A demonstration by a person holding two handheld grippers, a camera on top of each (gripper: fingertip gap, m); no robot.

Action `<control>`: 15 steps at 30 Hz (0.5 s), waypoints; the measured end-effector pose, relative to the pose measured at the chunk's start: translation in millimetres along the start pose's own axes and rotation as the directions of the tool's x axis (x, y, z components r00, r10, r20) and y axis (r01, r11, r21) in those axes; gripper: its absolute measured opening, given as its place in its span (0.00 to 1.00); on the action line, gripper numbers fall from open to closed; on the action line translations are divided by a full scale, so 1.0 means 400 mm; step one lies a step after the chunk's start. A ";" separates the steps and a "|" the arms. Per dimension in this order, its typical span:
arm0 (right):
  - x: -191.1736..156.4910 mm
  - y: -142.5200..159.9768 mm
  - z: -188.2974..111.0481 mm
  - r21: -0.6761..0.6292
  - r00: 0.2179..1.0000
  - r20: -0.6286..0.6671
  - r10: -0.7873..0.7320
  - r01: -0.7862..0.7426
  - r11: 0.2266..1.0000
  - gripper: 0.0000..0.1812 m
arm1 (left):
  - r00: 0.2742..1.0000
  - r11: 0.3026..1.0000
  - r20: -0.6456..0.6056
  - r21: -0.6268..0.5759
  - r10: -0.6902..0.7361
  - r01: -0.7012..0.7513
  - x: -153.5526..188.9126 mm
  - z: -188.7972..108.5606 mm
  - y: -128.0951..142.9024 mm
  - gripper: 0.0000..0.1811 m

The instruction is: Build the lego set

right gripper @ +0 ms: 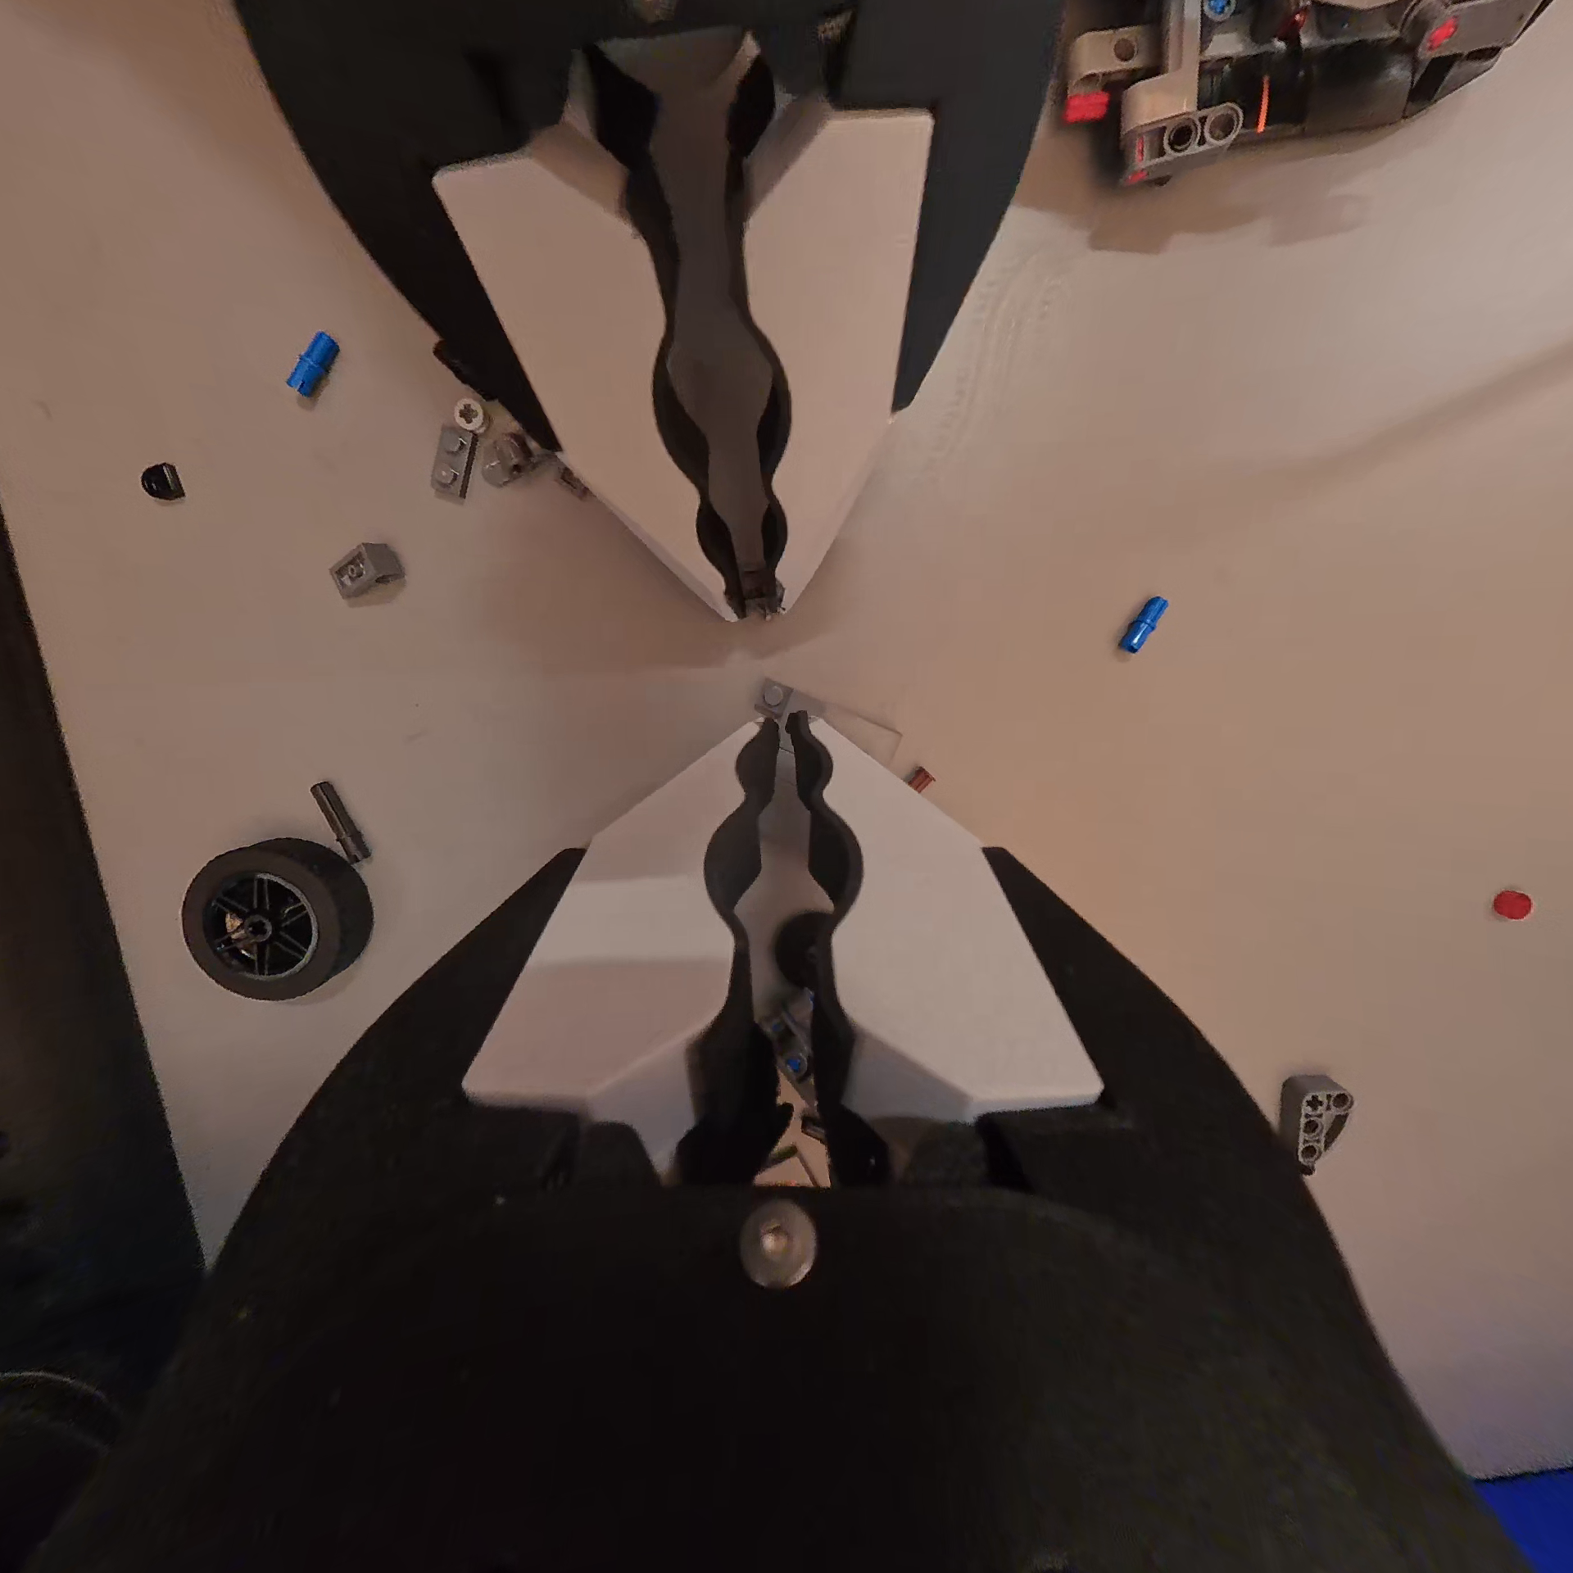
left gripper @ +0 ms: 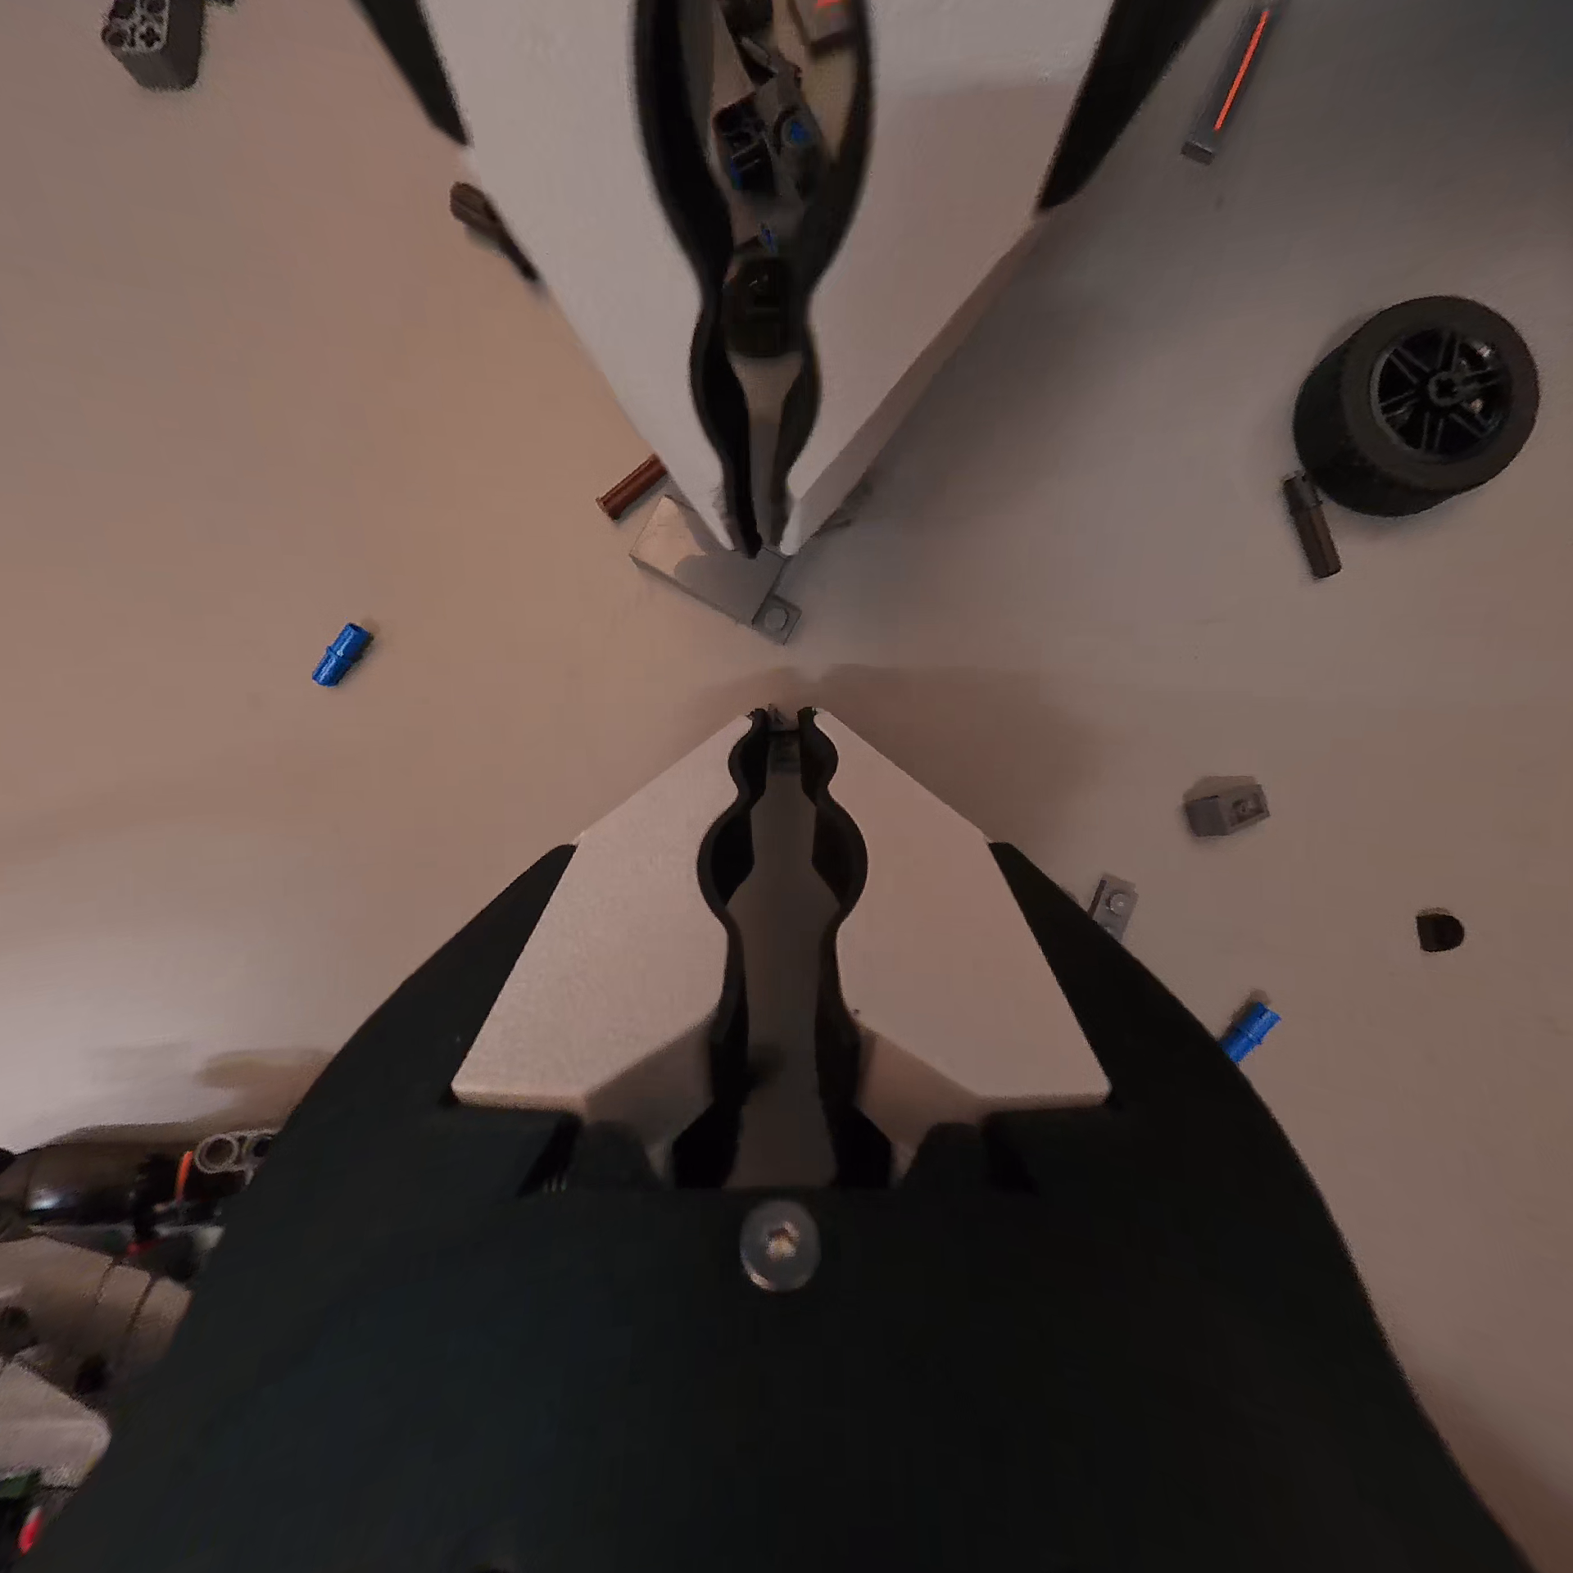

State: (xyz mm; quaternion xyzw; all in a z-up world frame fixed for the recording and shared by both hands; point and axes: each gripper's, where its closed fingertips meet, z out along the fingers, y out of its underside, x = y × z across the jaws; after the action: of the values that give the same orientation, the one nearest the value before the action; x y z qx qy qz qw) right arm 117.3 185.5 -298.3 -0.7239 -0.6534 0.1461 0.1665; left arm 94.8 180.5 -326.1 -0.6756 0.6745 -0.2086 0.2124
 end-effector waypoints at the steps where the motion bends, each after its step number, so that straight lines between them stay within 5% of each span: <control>1: -0.001 -0.002 -0.001 0.004 1.000 0.000 -0.003 0.003 1.000 0.01 | 0.999 0.999 -0.024 0.016 -0.030 0.030 0.001 -0.003 -0.001 0.02; 7: -0.006 -0.054 -0.044 0.106 0.994 -0.059 -0.087 0.093 0.990 0.05 | 0.910 0.876 -0.382 0.368 -0.164 0.312 0.018 -0.131 -0.109 0.02; 15: -0.027 -0.141 -0.131 0.357 0.995 -0.034 -0.093 0.099 0.929 0.05 | 0.845 0.793 -0.530 0.486 -0.067 0.368 0.035 -0.220 -0.137 0.02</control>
State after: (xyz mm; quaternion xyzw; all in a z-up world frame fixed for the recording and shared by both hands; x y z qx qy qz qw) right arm 87.8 177.4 -226.8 -0.6496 -0.6490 0.2485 0.3082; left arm 90.0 165.8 -222.8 -0.5812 0.5263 -0.5871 0.2014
